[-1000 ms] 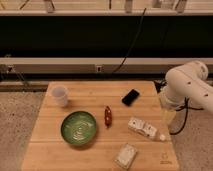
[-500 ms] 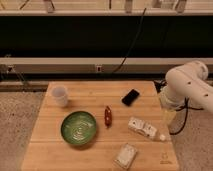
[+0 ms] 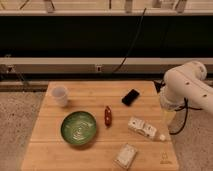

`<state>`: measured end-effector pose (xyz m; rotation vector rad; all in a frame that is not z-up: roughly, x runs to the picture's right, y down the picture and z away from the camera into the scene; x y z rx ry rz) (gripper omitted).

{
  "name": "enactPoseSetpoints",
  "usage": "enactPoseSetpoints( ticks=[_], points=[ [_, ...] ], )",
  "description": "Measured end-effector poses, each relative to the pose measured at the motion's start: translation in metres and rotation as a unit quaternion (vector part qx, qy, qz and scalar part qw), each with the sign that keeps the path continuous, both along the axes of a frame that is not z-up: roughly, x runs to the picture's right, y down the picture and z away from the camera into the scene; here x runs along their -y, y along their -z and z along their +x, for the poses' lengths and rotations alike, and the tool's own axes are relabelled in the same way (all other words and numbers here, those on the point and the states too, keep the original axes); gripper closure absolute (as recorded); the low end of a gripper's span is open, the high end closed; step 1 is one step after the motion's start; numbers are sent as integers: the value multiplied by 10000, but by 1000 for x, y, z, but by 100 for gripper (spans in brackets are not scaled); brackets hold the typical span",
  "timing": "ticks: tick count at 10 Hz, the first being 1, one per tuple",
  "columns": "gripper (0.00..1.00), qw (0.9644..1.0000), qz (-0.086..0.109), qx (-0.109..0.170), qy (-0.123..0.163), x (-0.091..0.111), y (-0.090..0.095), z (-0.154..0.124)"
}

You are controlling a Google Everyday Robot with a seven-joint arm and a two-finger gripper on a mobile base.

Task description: Drag the ceramic bowl in a circle

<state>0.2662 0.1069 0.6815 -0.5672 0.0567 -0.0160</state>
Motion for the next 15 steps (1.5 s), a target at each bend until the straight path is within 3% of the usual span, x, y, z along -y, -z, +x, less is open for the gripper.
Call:
enactPoseSetpoints(
  ticks=[3,6,10,12,15],
  points=[
    [20,9991,26,66,424,3,1,-41],
    [20,9970,14,96,774,1,3,-50],
    [20,9884,59,401,1460,1,2,-98],
    [20,9866,43,435,1572,0,3,-100],
    [20,9798,30,633,1897,2,5,-127]
  ],
)
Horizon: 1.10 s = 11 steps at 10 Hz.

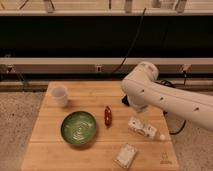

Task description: Drag the ceramic bowl in a circle

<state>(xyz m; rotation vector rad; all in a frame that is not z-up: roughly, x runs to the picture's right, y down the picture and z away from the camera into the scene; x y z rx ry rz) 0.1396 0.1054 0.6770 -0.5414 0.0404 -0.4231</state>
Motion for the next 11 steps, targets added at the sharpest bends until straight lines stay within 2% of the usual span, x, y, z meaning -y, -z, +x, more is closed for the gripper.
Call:
enactPoseSetpoints(
  ticks=[1,3,7,11],
  points=[
    [20,9996,-22,136,228,0,1,-11],
    [20,9991,-50,207,379,-1,3,-15],
    [20,9963,-118,418,740,-5,3,-41],
    [20,9898,-214,720,1212,-8,3,-66]
  ],
)
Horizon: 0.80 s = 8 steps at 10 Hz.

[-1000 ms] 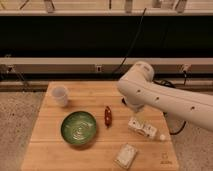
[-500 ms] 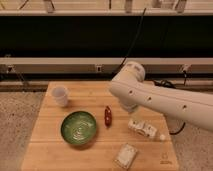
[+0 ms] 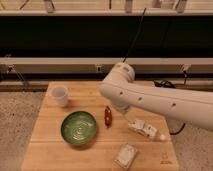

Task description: Drag the ceramic bowl in a circle

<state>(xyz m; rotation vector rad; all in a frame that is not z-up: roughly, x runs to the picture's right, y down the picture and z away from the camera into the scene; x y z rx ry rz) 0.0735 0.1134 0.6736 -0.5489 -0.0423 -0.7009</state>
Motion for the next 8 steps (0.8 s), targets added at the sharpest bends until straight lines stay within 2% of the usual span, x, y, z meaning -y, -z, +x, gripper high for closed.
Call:
enactPoseSetpoints(
  ticks=[3,8],
  points=[
    [20,9995,-22,181,246,-3,0,-15],
    [20,9978,-27,476,455,-7,-4,-42]
  ],
)
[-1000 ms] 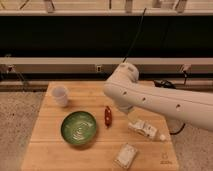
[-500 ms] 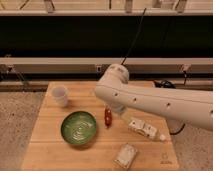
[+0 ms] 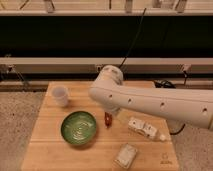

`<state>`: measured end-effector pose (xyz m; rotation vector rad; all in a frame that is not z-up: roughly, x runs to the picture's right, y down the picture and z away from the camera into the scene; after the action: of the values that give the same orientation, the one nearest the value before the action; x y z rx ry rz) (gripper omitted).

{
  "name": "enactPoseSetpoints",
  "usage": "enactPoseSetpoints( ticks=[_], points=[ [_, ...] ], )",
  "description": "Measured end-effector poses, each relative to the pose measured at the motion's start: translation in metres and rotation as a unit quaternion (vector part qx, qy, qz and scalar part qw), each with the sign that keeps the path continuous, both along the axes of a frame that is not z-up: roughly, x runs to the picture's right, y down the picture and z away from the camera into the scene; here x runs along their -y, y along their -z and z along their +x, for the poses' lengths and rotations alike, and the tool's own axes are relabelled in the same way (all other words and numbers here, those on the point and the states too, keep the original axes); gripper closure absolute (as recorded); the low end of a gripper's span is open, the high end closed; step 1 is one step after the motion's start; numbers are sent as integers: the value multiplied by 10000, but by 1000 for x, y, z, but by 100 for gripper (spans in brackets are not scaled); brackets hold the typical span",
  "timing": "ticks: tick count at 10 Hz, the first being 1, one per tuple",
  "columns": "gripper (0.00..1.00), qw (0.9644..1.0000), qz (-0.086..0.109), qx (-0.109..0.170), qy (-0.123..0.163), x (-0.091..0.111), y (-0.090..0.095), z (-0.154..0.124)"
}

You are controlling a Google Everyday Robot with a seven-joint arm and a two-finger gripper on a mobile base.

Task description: Drag the ceramic bowl in a circle

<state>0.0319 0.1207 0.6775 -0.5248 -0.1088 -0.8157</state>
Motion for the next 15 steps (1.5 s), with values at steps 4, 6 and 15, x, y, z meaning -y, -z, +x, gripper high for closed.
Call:
enactPoseSetpoints(
  ticks=[4,6,15],
  points=[
    [20,9997,-16,215,119,-9,-7,-7],
    [20,9994,-31,301,187,-15,-14,-16],
    [20,9960,-149,698,532,-50,-32,-39]
  ],
)
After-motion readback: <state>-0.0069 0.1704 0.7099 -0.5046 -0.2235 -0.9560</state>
